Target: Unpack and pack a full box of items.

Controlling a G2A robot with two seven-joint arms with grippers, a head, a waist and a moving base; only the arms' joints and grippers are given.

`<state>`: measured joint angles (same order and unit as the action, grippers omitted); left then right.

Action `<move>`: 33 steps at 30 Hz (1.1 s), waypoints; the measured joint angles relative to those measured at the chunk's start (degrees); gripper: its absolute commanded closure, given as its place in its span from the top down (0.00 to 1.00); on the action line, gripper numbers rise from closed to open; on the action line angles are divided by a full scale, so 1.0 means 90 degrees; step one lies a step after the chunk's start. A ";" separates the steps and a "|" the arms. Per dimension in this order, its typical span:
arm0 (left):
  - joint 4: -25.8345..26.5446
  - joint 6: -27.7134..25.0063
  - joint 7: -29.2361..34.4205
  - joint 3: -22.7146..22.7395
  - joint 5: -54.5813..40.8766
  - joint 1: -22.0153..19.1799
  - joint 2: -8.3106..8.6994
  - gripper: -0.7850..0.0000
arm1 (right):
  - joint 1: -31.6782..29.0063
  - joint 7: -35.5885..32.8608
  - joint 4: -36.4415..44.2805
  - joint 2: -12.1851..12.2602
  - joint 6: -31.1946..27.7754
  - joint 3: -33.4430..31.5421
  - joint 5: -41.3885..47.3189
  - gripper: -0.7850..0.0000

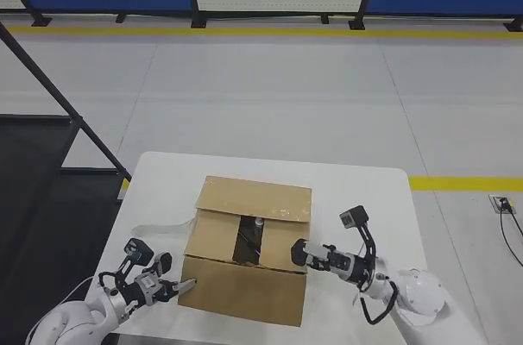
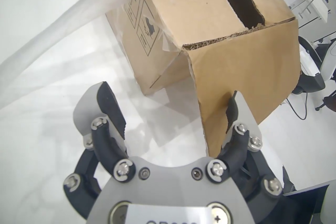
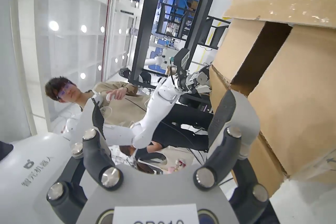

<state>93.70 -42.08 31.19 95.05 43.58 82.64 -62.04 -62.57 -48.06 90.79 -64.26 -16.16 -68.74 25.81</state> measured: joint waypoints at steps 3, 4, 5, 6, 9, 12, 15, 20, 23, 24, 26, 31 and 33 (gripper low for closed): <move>0.0048 0.0051 -0.0093 -0.0048 0.0135 0.0032 0.0013 1.00 | 0.0364 0.0337 -0.0452 -0.0072 0.0554 0.0226 0.0111 1.00; 0.0051 0.0061 -0.0117 -0.0056 0.0164 0.0040 0.0017 1.00 | 0.0464 0.0411 -0.0556 -0.0100 0.0667 0.0320 0.0009 1.00; 0.0053 0.0073 -0.0143 -0.0063 0.0183 0.0047 0.0020 1.00 | 0.0558 0.0457 -0.0665 -0.0129 0.0751 0.0404 -0.0029 1.00; 0.0054 0.0090 -0.0182 -0.0072 0.0191 0.0056 0.0025 1.00 | 0.0684 0.0528 -0.0820 -0.0162 0.0839 0.0494 0.0030 1.00; 0.0046 0.0120 -0.0246 -0.0096 0.0184 0.0076 0.0036 1.00 | 0.0960 0.0667 -0.1132 -0.0238 0.0951 0.0679 0.0122 1.00; 0.0043 0.0149 -0.0276 -0.0113 0.0167 0.0087 0.0049 1.00 | 0.1157 0.0841 -0.1322 -0.0308 0.0844 0.0781 0.0195 1.00; 0.0043 0.0176 -0.0306 -0.0127 0.0163 0.0097 0.0063 1.00 | 0.1284 0.1303 -0.1391 -0.0382 0.0544 0.0842 0.0143 1.00; 0.0062 0.0198 -0.0348 -0.0167 0.0163 0.0128 0.0083 1.00 | 0.1498 0.2128 -0.1361 -0.0497 0.0181 0.0955 -0.0168 1.00; 0.0092 0.0211 -0.0381 -0.0198 0.0166 0.0156 0.0094 1.00 | 0.1707 0.2760 -0.1402 -0.0578 0.0090 0.1039 -0.0519 1.00; 0.0104 0.0217 -0.0391 -0.0211 0.0170 0.0165 0.0099 1.00 | 0.1823 0.3105 -0.1469 -0.0613 0.0075 0.1073 -0.0754 1.00; 0.0121 0.0229 -0.0408 -0.0229 0.0171 0.0181 0.0105 1.00 | 0.2024 0.3680 -0.1601 -0.0674 0.0091 0.1182 -0.1284 1.00; 0.0177 0.0265 -0.0441 -0.0255 0.0189 0.0233 0.0126 1.00 | 0.2789 0.4333 -0.2362 -0.0907 0.0356 0.1599 -0.1929 1.00; 0.0198 0.0289 -0.0460 -0.0255 0.0205 0.0258 0.0135 1.00 | 0.3112 0.4483 -0.2764 -0.1016 0.0434 0.1785 -0.2118 1.00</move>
<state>95.48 -39.48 27.05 92.75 45.42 84.96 -60.82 -34.56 -7.71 65.92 -73.40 -12.25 -52.68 6.75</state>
